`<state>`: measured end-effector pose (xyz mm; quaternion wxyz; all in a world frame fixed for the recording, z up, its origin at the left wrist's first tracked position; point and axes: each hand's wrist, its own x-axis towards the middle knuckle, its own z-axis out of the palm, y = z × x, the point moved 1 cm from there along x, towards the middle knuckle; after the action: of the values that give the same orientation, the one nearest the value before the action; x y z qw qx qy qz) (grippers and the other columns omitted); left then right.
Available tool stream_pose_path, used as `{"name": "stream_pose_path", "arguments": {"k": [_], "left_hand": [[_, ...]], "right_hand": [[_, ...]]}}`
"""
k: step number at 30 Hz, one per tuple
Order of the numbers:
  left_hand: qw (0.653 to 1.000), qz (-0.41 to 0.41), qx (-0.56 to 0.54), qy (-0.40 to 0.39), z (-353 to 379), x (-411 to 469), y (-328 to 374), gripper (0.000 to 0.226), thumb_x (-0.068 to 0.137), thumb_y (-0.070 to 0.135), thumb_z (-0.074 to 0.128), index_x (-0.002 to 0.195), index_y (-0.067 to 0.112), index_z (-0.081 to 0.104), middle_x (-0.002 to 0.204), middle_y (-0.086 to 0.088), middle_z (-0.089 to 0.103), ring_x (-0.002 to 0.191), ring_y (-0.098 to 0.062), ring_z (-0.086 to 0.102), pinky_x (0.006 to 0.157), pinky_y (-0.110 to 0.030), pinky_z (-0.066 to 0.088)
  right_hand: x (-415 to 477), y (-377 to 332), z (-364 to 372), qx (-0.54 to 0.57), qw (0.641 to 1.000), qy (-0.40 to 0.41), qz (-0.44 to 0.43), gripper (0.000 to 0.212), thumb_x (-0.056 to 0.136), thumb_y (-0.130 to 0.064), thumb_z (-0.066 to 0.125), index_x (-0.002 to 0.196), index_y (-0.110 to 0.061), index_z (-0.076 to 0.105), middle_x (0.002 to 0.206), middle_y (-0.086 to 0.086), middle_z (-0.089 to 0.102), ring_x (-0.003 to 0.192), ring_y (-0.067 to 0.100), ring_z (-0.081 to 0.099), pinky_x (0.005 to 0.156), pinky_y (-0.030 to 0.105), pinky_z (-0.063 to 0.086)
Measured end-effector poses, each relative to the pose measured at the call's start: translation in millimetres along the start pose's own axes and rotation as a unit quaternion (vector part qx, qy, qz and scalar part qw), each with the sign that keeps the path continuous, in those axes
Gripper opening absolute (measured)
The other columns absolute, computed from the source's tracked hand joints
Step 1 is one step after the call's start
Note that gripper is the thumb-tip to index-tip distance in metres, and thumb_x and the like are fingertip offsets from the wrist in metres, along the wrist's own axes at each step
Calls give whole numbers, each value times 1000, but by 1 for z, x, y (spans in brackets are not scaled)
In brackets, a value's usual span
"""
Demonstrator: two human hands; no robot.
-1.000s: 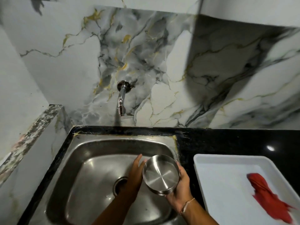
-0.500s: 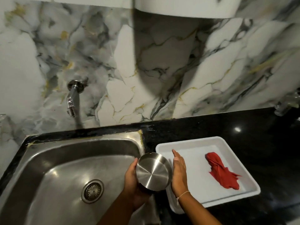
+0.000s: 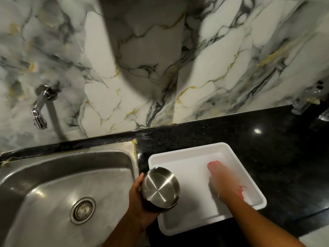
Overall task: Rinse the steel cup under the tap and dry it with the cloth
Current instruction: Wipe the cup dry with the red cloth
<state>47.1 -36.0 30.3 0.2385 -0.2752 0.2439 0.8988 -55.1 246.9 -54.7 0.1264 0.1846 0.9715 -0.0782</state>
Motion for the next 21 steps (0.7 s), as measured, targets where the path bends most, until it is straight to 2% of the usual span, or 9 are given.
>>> {"name": "stream_pose_path", "arguments": {"k": [2,5,8,11,12,15,17,19,21], "left_hand": [[1000,7,-2,10,2,0,-1,44,81,54,57,99,21,80,105,-20,77,108,-44,61,97,-68,43],[999,17,6,29,3,0,-2,45,81,55,57,99,21,80,102,-19,78,106,-44,62,88,-64,51],[999,28,18,25,5,-2,0,47,83,55,53,95,19,81,101,-17,78,103,-42,64,86,-59,52],[999,30,32,23,6,1,3,51,82,55,53,99,16,81,106,-18,77,102,-41,66,89,-57,51],[998,30,42,29,6,2,4,54,83,56,52,104,15,80,110,-19,76,102,-41,67,92,-57,50],[995,33,84,43,13,4,5,59,85,58,48,107,13,79,112,-20,75,101,-39,68,97,-55,49],[991,36,114,54,20,4,3,59,86,57,47,98,11,81,105,-21,77,99,-39,68,91,-52,52],[987,41,137,66,23,3,4,59,87,55,47,88,9,83,95,-21,78,91,-37,69,84,-47,53],[987,45,144,63,21,2,10,59,85,55,49,84,6,82,89,-22,77,83,-35,72,83,-44,53]], "right_hand": [[3,5,4,5,999,-32,-5,69,92,-39,58,153,-36,26,147,10,49,128,38,51,107,57,41],[3,3,-8,145,989,-21,9,47,95,-43,53,142,-39,50,126,15,66,110,41,64,100,51,51],[-33,-19,-48,398,917,-27,-13,25,91,-52,61,107,-39,74,101,8,79,91,31,72,91,49,58],[-95,-50,-90,528,828,-141,-124,14,93,-22,68,97,-28,80,82,8,78,70,30,70,58,45,62],[-120,-61,-98,526,818,-171,-160,14,93,-19,67,96,-23,80,76,10,76,64,30,67,50,39,58],[-155,-91,-86,360,893,-78,-260,31,92,-52,63,99,-27,79,82,1,79,72,17,71,64,33,57],[-158,-109,-71,249,932,2,-264,37,91,-54,57,116,-31,73,101,-2,78,95,19,71,84,35,56],[-159,-121,-65,234,939,13,-252,38,92,-41,58,126,-28,69,116,2,74,109,24,66,96,36,52],[-166,-127,-65,297,904,4,-308,29,92,-34,58,116,-27,73,108,3,76,101,22,68,92,38,55]]}}
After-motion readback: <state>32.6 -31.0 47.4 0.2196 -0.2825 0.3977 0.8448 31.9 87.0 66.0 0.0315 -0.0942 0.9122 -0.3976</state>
